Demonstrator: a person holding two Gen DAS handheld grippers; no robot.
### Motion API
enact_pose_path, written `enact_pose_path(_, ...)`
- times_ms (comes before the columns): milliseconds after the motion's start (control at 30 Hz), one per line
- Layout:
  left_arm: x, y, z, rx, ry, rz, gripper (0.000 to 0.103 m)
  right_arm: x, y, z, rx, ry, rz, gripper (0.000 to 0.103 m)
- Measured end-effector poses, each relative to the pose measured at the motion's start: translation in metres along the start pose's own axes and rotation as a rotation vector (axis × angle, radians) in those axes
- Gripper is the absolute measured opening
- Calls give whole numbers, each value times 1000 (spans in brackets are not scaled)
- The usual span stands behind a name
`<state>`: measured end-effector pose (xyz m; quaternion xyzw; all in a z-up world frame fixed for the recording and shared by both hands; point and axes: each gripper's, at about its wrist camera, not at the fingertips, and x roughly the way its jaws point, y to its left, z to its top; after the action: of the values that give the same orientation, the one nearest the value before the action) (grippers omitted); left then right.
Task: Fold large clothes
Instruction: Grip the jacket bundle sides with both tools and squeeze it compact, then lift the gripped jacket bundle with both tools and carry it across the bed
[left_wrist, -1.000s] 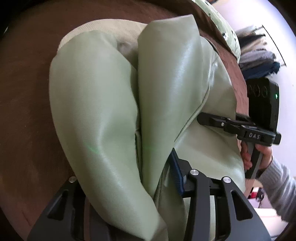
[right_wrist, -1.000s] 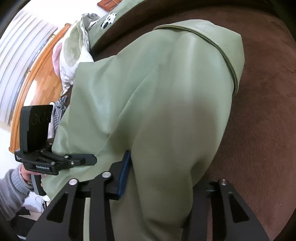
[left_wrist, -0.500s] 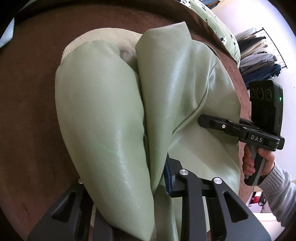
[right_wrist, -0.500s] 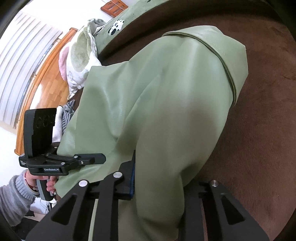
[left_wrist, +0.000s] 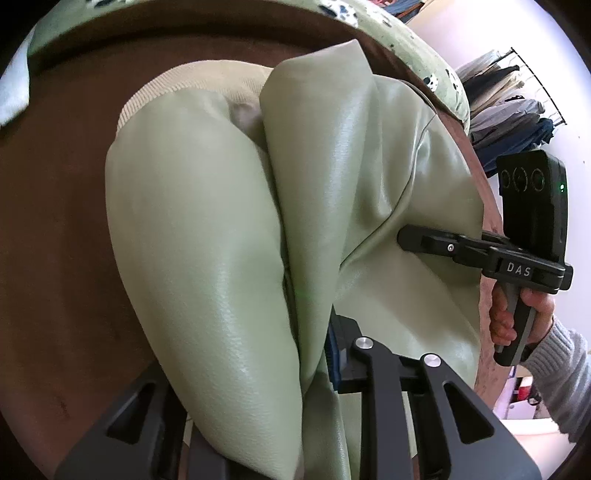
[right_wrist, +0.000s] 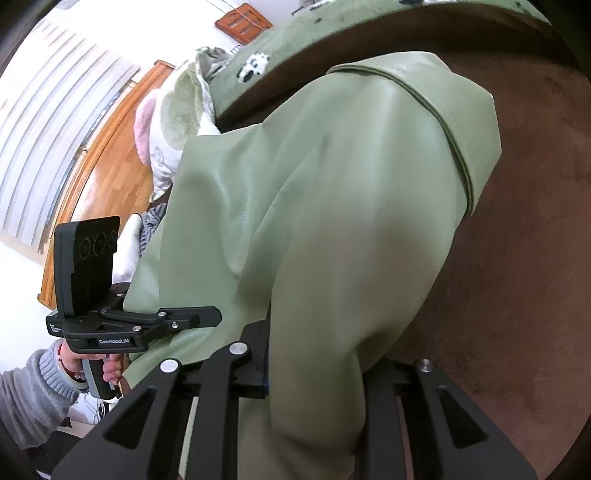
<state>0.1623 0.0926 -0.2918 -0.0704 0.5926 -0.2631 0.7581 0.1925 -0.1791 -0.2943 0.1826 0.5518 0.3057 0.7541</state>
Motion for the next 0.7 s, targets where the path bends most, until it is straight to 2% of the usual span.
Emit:
enact_pose_path(333, -58, -27, 11, 0, -80, 46, 25, -52, 45, 17, -36, -52, -4, 19)
enact_pose_path(533, -123, -64, 23, 19, -109, 68, 25, -111, 90, 31, -68, -75, 8, 19)
enact_pose_path(700, -184, -112, 33, 62, -140, 88, 25, -176, 130, 35, -101, -111, 13, 19)
